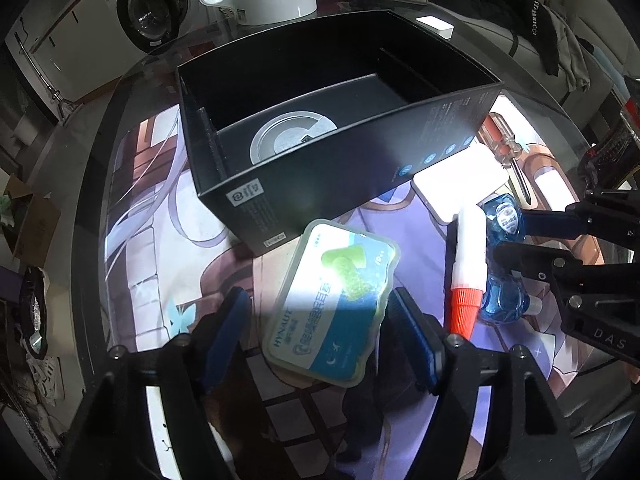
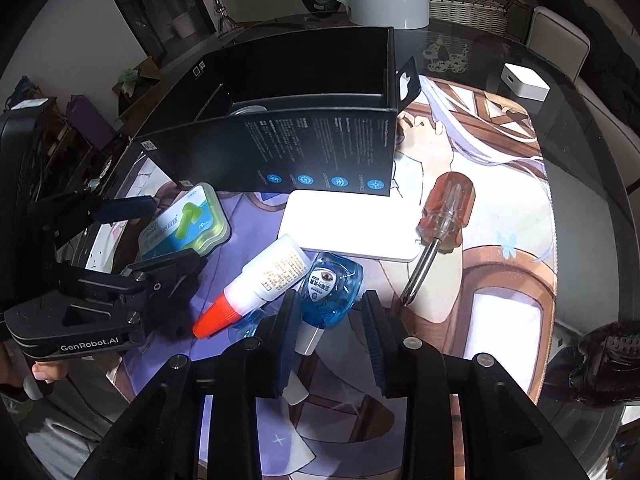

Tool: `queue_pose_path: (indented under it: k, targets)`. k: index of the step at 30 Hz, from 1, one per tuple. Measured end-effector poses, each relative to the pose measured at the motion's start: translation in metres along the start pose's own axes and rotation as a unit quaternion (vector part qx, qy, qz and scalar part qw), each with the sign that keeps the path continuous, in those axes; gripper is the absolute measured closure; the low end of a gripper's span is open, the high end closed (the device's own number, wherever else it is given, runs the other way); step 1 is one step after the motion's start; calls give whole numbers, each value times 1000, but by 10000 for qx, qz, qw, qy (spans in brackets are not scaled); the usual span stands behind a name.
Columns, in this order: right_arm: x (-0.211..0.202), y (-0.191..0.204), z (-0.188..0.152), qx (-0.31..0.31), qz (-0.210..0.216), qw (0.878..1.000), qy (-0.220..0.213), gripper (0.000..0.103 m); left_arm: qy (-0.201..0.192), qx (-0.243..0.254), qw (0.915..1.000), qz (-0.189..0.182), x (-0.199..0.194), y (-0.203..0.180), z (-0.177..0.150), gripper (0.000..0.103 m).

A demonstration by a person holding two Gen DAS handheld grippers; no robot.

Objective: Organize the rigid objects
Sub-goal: 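Grasp the green-lidded earplug case with the left tool while the right tool grasps a blue bottle, then carry the earplug case over the box with the left tool while the right tool carries the bottle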

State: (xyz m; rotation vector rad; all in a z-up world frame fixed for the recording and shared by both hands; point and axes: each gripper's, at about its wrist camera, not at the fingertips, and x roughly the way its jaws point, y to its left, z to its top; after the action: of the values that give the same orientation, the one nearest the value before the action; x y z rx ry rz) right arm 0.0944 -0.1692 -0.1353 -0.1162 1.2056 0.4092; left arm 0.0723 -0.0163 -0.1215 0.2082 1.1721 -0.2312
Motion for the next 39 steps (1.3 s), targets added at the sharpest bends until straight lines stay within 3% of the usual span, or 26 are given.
queue_pose_path:
  k: [1, 2, 5, 8, 11, 25, 29, 34, 39]
  targets:
    - [1, 2, -1, -47, -22, 10000, 30, 72, 6, 30, 10000, 26, 0, -2, 0, 32]
    - [1, 4, -1, -118, -80, 9999, 20, 72, 16, 45, 10000, -11, 0, -3, 1, 42]
    - [1, 8, -4, -217, -157, 9996, 64, 75, 52, 21, 10000, -82, -2, -6, 2, 47]
    - [-1, 7, -5, -240, -173, 9995, 102, 77, 86, -33, 10000, -21, -4, -2, 0, 48]
    - [-5, 5, -6, -223, -145, 9996, 84, 85, 147, -163, 9997, -88, -6, 5, -4, 47]
    - [0, 10, -4, -322, -269, 9991, 23, 80, 204, -133, 9997, -35, 2, 5, -5, 43]
    - [0, 14, -4, -405, -416, 9983, 82, 90, 198, -123, 9997, -29, 2, 4, -4, 42]
    - [-3, 8, -3, -288, -416, 9987, 70, 90, 201, -178, 9996, -53, 2, 6, -3, 39]
    - [-8, 3, 1, -206, -337, 9992, -7, 90, 232, -107, 9996, -86, 1, 5, -2, 48]
